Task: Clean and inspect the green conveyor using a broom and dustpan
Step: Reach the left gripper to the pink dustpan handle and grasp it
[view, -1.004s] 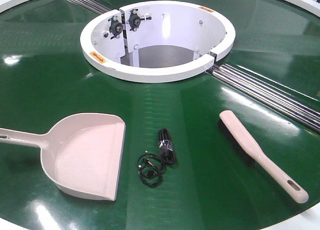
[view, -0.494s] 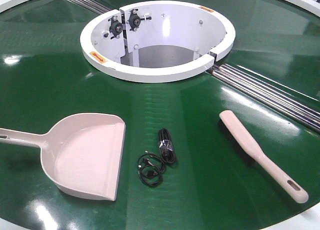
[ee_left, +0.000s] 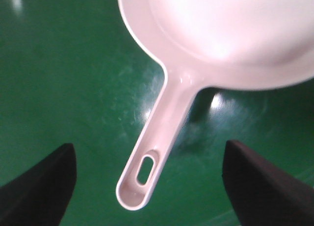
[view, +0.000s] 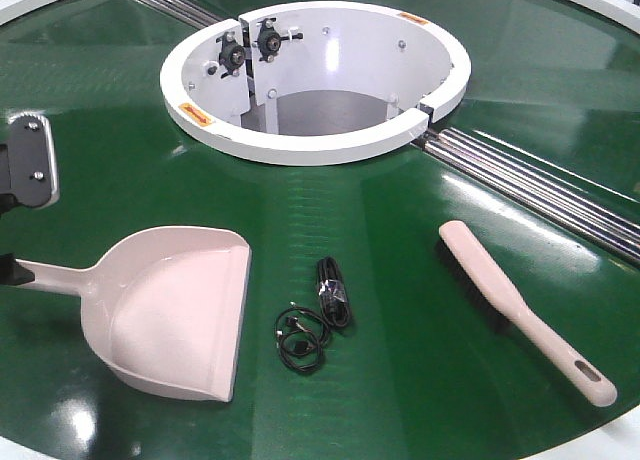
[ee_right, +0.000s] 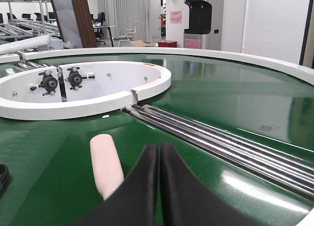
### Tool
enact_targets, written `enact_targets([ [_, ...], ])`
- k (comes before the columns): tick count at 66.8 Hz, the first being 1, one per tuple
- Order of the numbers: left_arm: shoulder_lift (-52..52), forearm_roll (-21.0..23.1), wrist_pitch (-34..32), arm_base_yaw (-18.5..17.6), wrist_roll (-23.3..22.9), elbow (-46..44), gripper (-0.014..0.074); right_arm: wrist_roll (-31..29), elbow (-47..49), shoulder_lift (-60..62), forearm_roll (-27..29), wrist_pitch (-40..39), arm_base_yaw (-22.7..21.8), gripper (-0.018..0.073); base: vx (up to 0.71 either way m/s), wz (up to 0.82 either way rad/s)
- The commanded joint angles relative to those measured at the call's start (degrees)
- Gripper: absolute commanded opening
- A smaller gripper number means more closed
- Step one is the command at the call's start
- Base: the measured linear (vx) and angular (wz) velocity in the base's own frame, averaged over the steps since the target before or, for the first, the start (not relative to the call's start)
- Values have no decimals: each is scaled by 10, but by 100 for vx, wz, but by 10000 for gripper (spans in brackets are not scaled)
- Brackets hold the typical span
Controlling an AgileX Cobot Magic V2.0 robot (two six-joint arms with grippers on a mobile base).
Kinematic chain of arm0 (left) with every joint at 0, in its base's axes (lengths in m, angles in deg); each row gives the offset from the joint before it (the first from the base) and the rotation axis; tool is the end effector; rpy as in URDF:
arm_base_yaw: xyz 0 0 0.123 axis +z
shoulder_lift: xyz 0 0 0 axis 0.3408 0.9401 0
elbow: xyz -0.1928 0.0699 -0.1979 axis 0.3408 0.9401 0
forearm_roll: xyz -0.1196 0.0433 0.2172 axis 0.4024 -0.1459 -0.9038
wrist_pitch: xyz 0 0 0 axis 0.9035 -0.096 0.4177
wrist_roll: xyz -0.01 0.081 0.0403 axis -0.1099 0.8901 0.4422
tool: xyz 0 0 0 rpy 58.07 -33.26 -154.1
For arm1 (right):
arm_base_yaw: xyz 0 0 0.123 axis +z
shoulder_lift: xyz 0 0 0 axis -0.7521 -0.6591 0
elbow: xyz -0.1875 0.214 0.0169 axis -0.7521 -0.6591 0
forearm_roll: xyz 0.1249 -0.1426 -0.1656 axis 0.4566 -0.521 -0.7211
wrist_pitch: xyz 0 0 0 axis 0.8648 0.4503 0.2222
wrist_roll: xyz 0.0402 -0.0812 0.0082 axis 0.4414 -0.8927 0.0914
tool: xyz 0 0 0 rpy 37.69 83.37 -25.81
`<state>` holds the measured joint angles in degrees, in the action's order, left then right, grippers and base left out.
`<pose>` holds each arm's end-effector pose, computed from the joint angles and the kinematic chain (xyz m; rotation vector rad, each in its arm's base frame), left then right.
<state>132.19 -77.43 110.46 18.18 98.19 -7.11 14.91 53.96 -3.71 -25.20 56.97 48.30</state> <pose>0.2799 -0.0086 0.3045 1.6932 2.1913 0.3573 0.0567 -0.0012 0.1984 0.0070 1.5667 -0.0178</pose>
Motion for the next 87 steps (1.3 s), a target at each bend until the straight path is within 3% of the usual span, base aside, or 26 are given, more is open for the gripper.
enact_targets([
  [1,-2,-23,-18,-5,16,-19,577,-1,-2,6,-6,-42,1,-8,0,0],
  [14,32,-64,-4,-5,16,-19,577,-1,-2,6,-6,-42,1,-8,0,0],
  [25,57,-63,-2,-5,48,-19,577,-1,-2,6,-6,-42,1,-8,0,0],
  [50,123,-77,-4,-14,58,-48,577,-1,-2,6,-6,-42,1,-8,0,0],
  [62,149,-77,-8,-20,87,-48,577,-1,-2,6,-6,-39,1,-8,0,0],
  [87,186,-77,-29,-25,87,-48,572,-1,-2,6,-6,-39,1,-8,0,0],
])
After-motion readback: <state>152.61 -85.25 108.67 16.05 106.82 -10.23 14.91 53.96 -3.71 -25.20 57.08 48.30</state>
